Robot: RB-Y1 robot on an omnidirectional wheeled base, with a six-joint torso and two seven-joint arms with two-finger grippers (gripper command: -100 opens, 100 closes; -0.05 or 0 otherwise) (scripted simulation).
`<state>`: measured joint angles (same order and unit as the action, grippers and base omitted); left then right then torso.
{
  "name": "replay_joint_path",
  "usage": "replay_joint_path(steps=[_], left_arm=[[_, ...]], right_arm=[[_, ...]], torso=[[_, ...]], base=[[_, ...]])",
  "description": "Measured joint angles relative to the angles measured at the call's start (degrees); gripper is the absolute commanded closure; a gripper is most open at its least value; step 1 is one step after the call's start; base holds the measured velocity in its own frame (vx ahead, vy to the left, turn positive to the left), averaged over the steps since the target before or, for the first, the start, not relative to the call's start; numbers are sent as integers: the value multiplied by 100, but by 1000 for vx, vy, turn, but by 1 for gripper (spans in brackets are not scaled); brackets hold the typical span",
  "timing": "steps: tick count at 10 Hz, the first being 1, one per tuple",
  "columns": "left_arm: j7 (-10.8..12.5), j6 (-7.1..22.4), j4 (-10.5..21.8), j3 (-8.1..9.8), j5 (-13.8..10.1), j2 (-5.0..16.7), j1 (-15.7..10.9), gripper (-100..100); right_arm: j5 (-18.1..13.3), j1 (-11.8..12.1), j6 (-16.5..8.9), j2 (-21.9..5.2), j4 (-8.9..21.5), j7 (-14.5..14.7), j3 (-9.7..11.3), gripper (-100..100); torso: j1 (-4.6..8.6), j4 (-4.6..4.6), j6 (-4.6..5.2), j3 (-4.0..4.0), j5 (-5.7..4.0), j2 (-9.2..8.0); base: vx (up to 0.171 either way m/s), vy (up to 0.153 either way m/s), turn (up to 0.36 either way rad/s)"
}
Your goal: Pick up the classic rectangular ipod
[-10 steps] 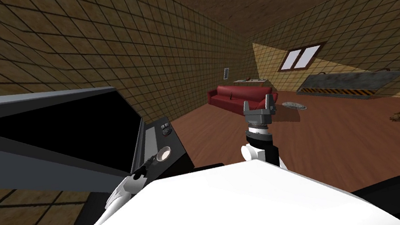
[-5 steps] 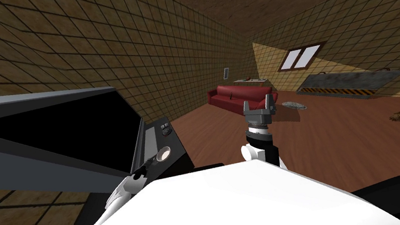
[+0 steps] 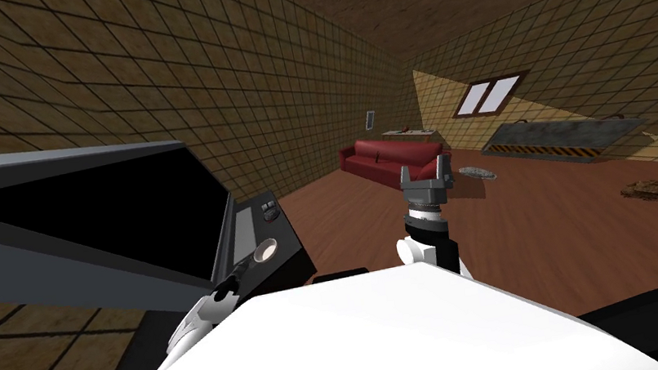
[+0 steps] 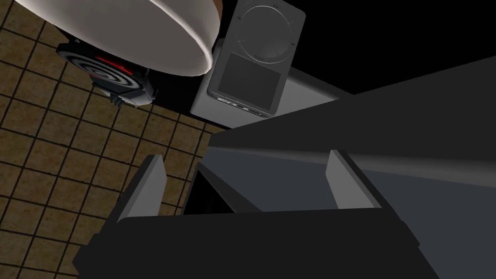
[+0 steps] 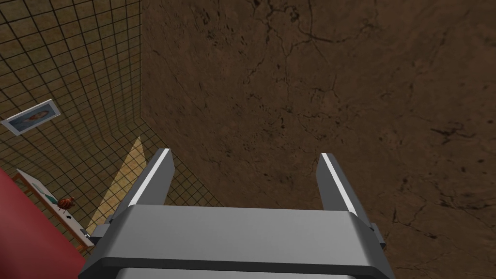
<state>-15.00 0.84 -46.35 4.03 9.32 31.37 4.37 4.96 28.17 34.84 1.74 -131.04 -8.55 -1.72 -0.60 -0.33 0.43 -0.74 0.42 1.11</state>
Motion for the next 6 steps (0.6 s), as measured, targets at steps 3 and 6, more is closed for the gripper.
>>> replay_joint_path(steps=[3, 6], left_arm=[[69, -150, 9, 104, -99, 7, 43, -100], [-78, 137, 37, -180, -90, 71, -32, -100]], right_arm=[[0, 0, 0, -1, 0, 0, 0, 0], [0, 2, 0, -2, 0, 0, -2, 0]], torso=[[-22, -1, 2, -4, 3, 9], [-72, -12, 0, -34, 15, 61]], base=[[-47, -24, -55], [80, 90, 10]])
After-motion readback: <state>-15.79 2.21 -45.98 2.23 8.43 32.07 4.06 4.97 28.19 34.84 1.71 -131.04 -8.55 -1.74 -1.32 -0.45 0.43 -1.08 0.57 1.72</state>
